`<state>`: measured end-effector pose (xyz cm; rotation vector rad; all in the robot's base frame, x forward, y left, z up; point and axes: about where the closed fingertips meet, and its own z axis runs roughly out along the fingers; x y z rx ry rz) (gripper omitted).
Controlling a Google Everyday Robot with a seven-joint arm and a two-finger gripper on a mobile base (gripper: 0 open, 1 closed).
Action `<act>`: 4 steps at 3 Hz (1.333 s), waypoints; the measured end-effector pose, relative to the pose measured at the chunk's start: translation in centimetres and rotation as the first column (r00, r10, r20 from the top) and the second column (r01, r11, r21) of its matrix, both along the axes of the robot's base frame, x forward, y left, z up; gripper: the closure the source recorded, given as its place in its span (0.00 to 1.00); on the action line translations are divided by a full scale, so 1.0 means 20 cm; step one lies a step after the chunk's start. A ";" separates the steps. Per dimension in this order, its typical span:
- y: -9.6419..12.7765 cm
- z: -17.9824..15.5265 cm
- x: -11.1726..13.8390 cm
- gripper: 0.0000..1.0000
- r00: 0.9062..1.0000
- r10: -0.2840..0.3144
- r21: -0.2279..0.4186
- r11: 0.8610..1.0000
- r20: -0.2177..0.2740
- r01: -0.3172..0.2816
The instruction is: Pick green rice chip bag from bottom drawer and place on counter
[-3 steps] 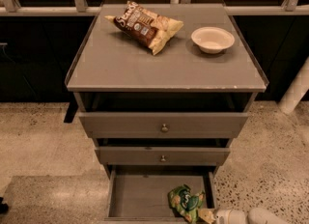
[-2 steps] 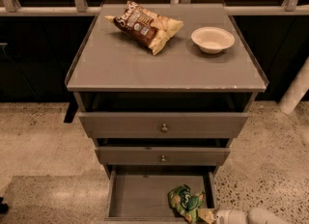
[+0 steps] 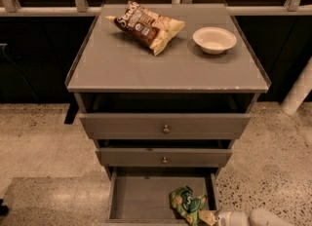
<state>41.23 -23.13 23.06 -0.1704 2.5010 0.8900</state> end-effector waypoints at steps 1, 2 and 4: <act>0.01 -0.02 0.01 0.13 1.000 0.007 0.007 1.000 -0.020 -0.007; 0.01 -0.01 0.02 0.00 1.000 0.010 0.007 1.000 -0.024 -0.010; 0.02 -0.02 0.04 0.00 0.998 0.017 0.002 1.000 -0.052 -0.017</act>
Offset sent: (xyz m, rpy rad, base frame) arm 0.0081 -0.0048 0.0032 0.0004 0.0281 0.0100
